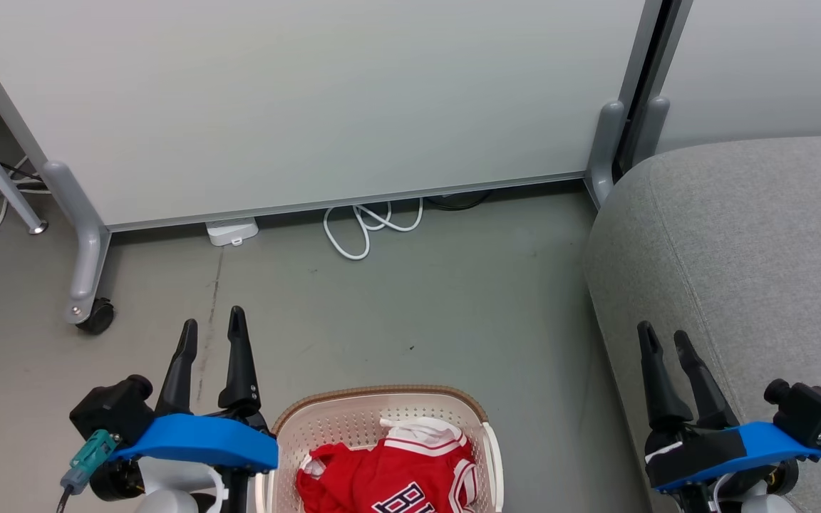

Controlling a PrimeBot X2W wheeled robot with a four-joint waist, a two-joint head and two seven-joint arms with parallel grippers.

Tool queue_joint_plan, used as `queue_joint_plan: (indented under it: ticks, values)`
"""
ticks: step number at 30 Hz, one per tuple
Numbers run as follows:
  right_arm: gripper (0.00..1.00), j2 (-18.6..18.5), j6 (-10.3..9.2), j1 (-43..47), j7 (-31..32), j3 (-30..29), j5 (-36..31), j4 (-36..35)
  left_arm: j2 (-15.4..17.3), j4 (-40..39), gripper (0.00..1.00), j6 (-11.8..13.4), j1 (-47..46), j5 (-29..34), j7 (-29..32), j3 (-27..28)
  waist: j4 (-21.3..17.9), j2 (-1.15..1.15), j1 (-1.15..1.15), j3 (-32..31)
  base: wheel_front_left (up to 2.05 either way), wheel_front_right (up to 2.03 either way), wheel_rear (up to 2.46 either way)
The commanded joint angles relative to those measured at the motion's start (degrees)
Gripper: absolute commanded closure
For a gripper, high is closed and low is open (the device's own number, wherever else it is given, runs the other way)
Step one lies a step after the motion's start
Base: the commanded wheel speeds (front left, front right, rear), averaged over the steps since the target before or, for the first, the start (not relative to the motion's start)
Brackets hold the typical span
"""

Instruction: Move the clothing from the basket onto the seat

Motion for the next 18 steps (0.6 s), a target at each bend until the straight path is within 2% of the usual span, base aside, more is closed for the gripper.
queue_joint_plan:
  ticks: [1,9,18]
  values:
    - [0.0,-0.42,0.11,-1.3,-0.66,0.23,-1.74,-0.3,0.47,-0.39,0.0,0.25,-1.55,1.7,-0.61,-0.57,0.01,0.0,0.0,0.06,0.0,0.0,0.0]
    - [0.0,-0.45,0.11,-1.63,-1.86,0.88,-6.79,-0.04,0.71,0.44,0.0,0.51,-1.89,6.09,-1.77,-1.95,0.06,0.0,0.0,0.26,0.0,0.0,0.0]
    - [0.0,-0.47,0.12,-1.57,-3.08,1.76,-11.47,0.07,0.59,1.64,0.0,-0.63,-2.2,10.04,-3.06,-2.93,0.15,0.0,0.0,0.35,0.0,0.0,0.0]
